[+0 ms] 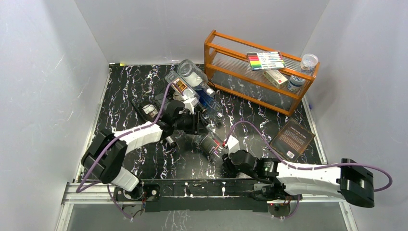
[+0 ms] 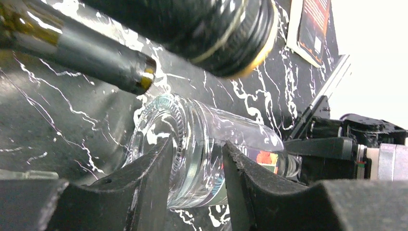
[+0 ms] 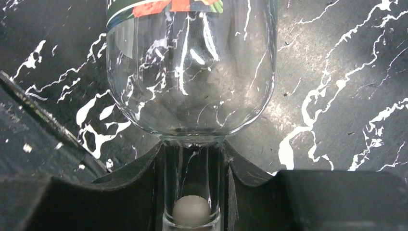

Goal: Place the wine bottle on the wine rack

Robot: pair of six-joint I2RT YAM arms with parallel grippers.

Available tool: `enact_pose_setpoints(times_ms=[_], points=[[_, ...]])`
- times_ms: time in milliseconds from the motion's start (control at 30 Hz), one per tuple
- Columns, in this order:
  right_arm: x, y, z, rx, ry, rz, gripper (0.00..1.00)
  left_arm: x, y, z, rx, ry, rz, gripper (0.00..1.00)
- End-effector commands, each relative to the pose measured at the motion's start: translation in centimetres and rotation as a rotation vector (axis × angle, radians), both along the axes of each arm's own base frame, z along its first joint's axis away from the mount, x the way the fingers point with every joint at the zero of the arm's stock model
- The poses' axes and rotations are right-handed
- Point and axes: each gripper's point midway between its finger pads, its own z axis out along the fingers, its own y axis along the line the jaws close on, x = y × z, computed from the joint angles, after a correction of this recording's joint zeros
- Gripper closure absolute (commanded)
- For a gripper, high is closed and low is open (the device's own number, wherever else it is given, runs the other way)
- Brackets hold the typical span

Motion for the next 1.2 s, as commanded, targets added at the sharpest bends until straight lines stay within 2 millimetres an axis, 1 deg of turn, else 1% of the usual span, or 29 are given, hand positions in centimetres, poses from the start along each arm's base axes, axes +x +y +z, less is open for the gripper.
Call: enact_pose_setpoints(times_ms=[0,100,200,267,300,433,600,700,733,833,900,1033,1067,1167], points=[[3.0,4.6,12.0,0.398,-0.190,-0.061,1.00,-7.7,-1.8,3.3,-0.151,0.180,-0.248,0.61],[3.1,4.3,14.1,0.458,-0.226,-0.063,1.00,-7.9,-1.9,4.6,-0.178,0.173,-0.255,0.61],[3.1,4.2,15.8,0.497,-0.250,-0.059,1.00,-8.0,-2.0,5.9,-0.203,0.154,-0.263,0.61],[3.2,4.2,16.9,0.517,-0.264,-0.055,1.00,-8.0,-2.1,6.2,-0.207,0.155,-0.261,0.60],[3.2,4.3,17.4,0.524,-0.270,-0.051,1.00,-8.1,-2.0,7.5,-0.227,0.128,-0.264,0.61],[3.2,4.7,19.7,0.565,-0.296,-0.035,1.00,-8.0,-1.8,9.4,-0.241,0.088,-0.254,0.61],[3.3,5.7,23.8,0.638,-0.345,-0.008,1.00,-7.7,-1.1,11.9,-0.227,0.019,-0.227,0.61],[3.6,6.8,26.1,0.673,-0.380,0.007,1.00,-6.6,-0.4,12.7,-0.173,-0.029,-0.168,0.61],[3.7,7.3,26.7,0.677,-0.392,0.014,1.00,-6.0,-0.1,13.1,-0.152,-0.051,-0.135,0.61],[4.2,8.6,28.8,0.706,-0.435,0.021,1.00,-3.9,1.3,13.6,-0.080,-0.105,-0.032,0.61],[4.6,9.7,30.2,0.725,-0.466,0.027,1.00,-2.8,2.1,14.2,-0.064,-0.135,0.014,0.60],[5.4,12.1,32.3,0.746,-0.522,0.046,1.00,-1.4,3.2,16.0,-0.062,-0.188,0.059,0.58],[5.7,12.8,32.5,0.740,-0.538,0.048,1.00,-1.0,3.4,16.3,-0.058,-0.198,0.070,0.58],[6.5,14.8,33.5,0.745,-0.587,0.057,1.00,0.6,5.1,16.3,-0.002,-0.218,0.138,0.58]])
